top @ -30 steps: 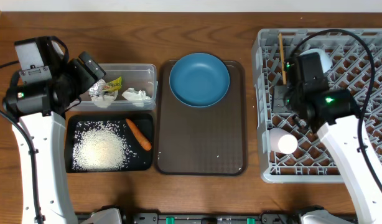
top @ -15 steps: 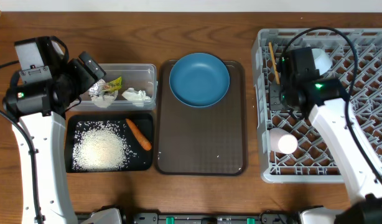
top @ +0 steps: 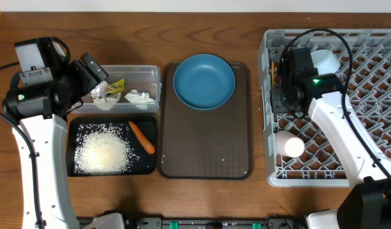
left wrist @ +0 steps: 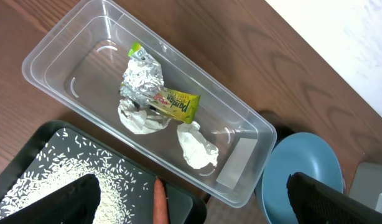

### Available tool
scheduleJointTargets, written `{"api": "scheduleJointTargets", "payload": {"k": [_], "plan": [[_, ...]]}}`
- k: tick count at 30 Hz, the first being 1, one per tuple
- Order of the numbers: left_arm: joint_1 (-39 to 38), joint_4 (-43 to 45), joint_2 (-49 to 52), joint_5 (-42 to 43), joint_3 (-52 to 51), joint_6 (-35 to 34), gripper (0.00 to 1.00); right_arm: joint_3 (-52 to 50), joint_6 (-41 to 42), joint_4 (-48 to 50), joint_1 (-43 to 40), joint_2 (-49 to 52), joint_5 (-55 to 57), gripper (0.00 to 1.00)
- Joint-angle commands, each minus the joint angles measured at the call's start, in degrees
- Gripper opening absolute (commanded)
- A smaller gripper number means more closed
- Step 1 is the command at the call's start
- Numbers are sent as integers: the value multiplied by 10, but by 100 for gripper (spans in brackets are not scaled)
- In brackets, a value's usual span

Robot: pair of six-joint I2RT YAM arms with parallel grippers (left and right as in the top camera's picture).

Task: Sort waste into correct bins and load items into the dishwasher rack
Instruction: 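Carry the chopstick right and insert it at the rack's left edge, then release the chopstick and grip the rim of the blue plate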

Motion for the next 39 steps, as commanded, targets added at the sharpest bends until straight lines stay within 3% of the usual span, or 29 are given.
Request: {"api": "scheduleJointTargets", "payload": {"k": [1, 5, 7, 8, 9, 10, 14, 19, 22, 29, 39], "plan": [[2, -1, -2, -9, -4, 5, 98, 1, -2, -3, 0, -30, -6, 38], [2, -1, -2, -9, -4, 5, 98, 7, -3, -1, 2, -77, -82, 41], [2, -1, -2, -9, -4, 5, 98, 7, -3, 9, 8, -106, -124, 52], [2, -1, -2, -9, -4, 5, 98, 7, -2, 15, 10, -121, -146, 71], [2, -1, -2, -9, -4, 5, 98, 7, -2, 20, 11, -129, -161, 97], [2, -1, -2, -9, -4, 5, 98, 7, -2, 30, 11, -136, -185, 99], [2, -1, -2, -9, -4, 5, 98, 7, -2, 70, 17, -140, -285, 99], [2, -1, -2, -9, -4, 5, 98, 1, 7, 120, 81, -103, -277, 53], [2, -1, -2, -9, -4, 5, 98, 1, 7, 163, 143, -59, -227, 45], [2, -1, -2, -9, -4, 5, 98, 1, 0, 268, 254, 72, -50, 45], [2, -1, -2, -9, -4, 5, 98, 1, -62, 392, 299, 221, -38, 46]]}}
